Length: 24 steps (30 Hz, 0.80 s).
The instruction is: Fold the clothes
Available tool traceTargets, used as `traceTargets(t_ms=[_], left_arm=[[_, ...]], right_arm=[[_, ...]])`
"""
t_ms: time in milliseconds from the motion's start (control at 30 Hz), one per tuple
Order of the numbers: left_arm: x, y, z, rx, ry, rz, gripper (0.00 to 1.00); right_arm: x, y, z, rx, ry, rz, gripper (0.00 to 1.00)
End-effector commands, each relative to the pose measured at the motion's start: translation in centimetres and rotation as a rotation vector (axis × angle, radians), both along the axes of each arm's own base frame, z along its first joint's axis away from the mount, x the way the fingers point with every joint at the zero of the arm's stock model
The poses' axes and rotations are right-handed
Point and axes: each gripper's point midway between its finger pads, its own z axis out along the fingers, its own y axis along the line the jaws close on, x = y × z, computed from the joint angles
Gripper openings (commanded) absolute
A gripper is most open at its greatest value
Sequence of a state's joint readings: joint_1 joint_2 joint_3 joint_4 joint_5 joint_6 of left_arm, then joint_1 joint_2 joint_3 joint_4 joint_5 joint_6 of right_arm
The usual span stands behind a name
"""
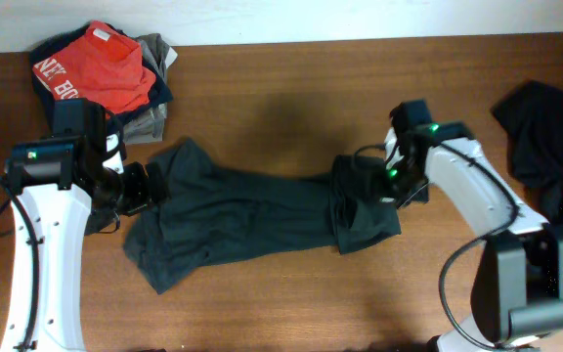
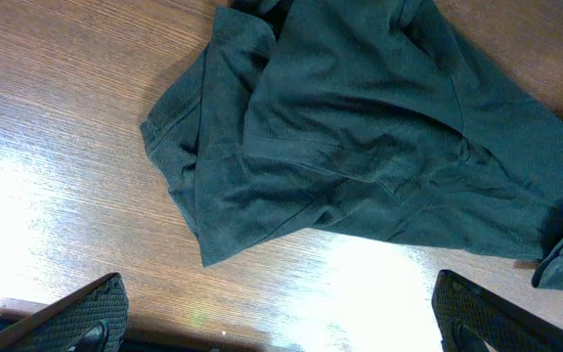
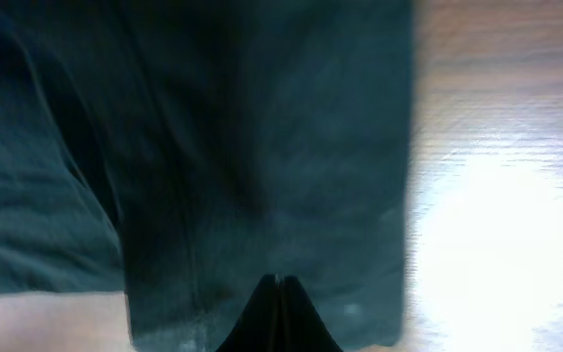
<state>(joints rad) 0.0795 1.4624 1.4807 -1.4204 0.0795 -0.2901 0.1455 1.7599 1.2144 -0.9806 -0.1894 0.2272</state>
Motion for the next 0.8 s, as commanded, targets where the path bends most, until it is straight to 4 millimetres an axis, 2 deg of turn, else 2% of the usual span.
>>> traceTargets(t_ms=[0, 300, 433, 567, 700, 767], left_arm=[[-0.2, -0.3, -0.1, -0.009, 0.002, -0.02, 0.99], [-0.2, -0.3, -0.1, -0.008, 0.003, -0.02, 0.99], [-0.2, -0.3, -0.1, -0.008, 0.003, -0.02, 0.99], [-0.2, -0.3, -0.1, -0.008, 0.003, -0.02, 0.99], [-0.2, -0.3, -0.1, -0.008, 0.003, -0.02, 0.99], [-0.2, -0.3, -0.1, -0.008, 0.003, -0.02, 0.99]], right_arm=[[-1.6, 3.0, -1.7, 0.095, 0.02, 0.062, 0.04], [-5.0, 6.7, -3.2, 0.131, 0.072, 0.184, 0.04], [-5.2, 7.2, -3.1, 0.127, 0.075, 0.19, 0.04], [-3.4, 6.6, -0.1, 0.135, 0.035, 0.15, 0.04], [1.0, 5.1, 5.4, 0.162, -0.123, 0.08, 0.04], [3.2, 4.2, 7.4, 0.172, -0.198, 0.05, 0.04]])
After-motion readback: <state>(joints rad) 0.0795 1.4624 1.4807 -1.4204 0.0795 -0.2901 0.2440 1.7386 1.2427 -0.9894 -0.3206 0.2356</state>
